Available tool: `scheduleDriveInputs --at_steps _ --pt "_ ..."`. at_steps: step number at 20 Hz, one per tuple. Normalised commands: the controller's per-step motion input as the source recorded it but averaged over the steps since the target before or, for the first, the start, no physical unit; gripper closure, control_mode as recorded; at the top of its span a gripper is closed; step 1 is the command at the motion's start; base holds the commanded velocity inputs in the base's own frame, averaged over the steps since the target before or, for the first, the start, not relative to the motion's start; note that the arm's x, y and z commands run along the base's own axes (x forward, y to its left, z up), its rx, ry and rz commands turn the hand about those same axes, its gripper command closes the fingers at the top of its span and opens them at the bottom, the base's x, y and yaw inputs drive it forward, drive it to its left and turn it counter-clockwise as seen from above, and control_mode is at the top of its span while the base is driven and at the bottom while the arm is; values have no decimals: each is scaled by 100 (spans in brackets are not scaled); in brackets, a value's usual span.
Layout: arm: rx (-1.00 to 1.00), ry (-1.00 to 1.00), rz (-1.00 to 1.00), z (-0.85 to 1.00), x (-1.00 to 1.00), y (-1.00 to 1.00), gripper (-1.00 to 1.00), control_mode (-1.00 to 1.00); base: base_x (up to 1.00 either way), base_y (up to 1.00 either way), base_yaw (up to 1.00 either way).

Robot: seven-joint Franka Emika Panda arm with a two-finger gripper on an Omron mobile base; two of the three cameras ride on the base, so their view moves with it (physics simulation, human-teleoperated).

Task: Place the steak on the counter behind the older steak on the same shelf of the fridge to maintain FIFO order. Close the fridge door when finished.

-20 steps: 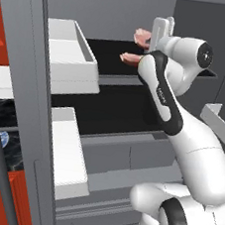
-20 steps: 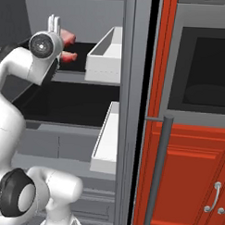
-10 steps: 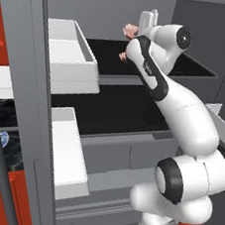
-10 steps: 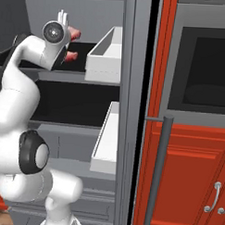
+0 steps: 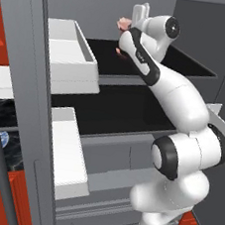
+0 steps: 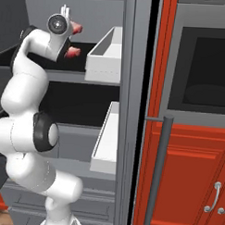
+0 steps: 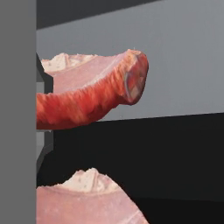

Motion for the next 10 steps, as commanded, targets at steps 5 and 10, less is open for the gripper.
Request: scheduleDriveInputs --at_steps 5,10 --pt "0 1 0 38 20 0 100 -100 0 0 0" --pt "0 3 0 -1 75 1 100 -100 0 0 0"
